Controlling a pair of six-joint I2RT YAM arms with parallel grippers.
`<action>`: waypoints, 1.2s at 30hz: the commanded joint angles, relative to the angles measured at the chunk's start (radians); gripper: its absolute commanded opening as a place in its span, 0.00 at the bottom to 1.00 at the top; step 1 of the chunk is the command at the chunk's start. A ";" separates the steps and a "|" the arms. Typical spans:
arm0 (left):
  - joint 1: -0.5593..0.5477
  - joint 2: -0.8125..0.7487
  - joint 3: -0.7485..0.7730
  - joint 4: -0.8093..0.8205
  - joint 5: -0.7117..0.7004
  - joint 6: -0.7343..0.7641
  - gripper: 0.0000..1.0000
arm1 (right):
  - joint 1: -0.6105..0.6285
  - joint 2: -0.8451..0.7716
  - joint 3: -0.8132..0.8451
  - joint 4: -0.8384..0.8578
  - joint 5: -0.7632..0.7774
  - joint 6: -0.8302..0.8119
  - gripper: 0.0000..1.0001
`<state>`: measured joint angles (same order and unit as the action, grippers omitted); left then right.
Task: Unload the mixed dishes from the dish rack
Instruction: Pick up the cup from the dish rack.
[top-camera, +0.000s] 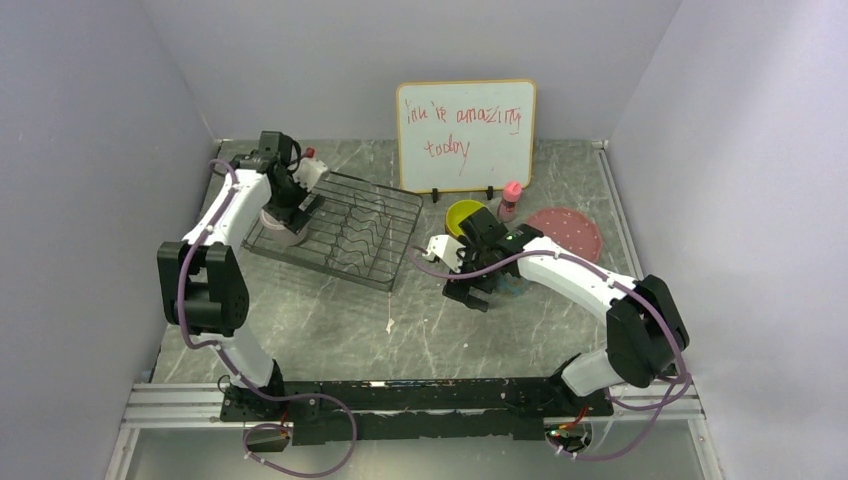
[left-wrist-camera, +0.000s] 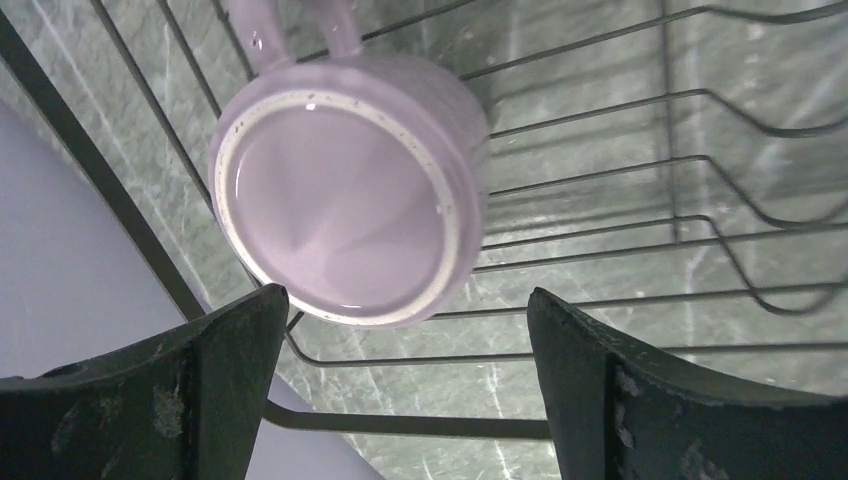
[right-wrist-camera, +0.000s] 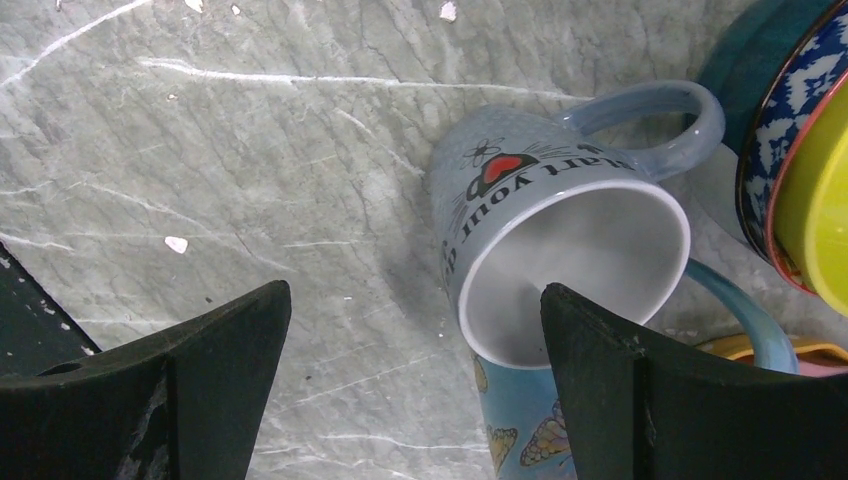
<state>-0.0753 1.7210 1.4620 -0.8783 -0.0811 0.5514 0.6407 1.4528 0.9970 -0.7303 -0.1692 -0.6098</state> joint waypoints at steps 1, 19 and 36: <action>-0.003 -0.008 0.122 -0.084 0.166 -0.028 0.94 | -0.005 -0.036 -0.011 0.028 -0.022 -0.002 0.99; 0.003 0.517 0.713 -0.241 0.083 -0.180 0.94 | -0.007 -0.049 -0.034 0.042 -0.017 -0.005 0.99; 0.063 0.578 0.643 -0.297 0.118 -0.199 0.87 | -0.007 -0.048 -0.046 0.043 -0.015 -0.013 0.99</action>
<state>-0.0143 2.2902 2.1197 -1.1469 0.0139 0.3630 0.6373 1.4376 0.9539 -0.7048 -0.1757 -0.6106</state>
